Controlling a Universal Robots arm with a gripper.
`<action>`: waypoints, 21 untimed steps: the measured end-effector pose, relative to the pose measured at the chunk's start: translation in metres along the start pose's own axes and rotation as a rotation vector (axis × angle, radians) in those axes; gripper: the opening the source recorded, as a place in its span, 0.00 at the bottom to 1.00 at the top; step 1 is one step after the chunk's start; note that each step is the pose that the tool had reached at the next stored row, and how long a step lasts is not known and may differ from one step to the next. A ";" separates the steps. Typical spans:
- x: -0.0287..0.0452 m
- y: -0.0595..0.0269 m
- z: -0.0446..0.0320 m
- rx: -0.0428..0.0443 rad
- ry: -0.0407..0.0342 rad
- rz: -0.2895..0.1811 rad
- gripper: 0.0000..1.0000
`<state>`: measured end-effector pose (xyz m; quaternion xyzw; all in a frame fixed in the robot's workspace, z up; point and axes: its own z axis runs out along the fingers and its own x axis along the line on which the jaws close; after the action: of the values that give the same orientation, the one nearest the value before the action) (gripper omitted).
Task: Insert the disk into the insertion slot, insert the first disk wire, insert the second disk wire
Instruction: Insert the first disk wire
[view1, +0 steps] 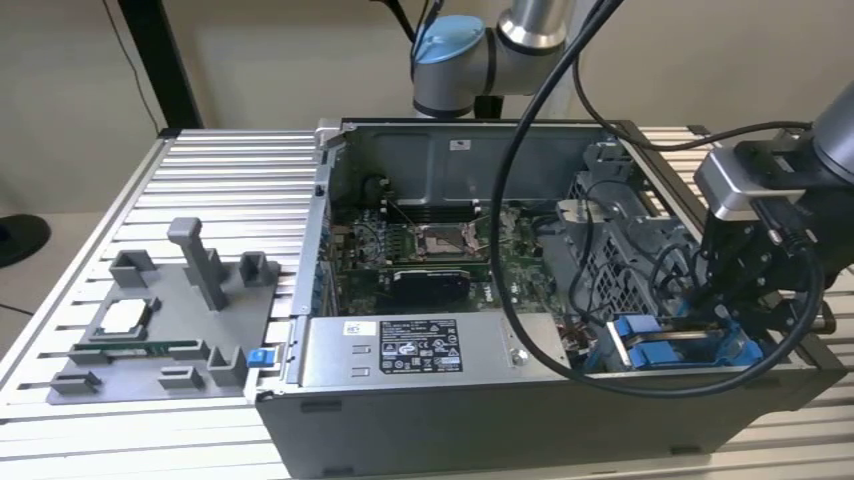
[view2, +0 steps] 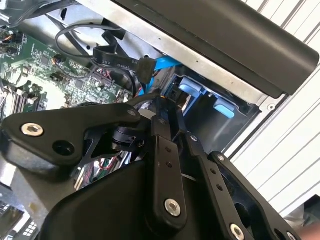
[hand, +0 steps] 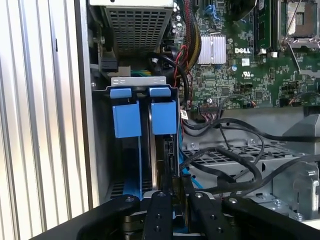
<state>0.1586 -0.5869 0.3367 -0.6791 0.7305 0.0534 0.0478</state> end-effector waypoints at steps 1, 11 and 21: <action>0.0000 0.0001 0.0011 0.0000 0.0004 0.000 0.00; -0.0022 0.0002 -0.0070 0.0003 0.0045 0.000 1.00; -0.0081 0.0007 -0.0387 0.0004 0.0042 0.000 1.00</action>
<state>0.1586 -0.5843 0.3761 -0.6793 0.7306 0.0518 0.0463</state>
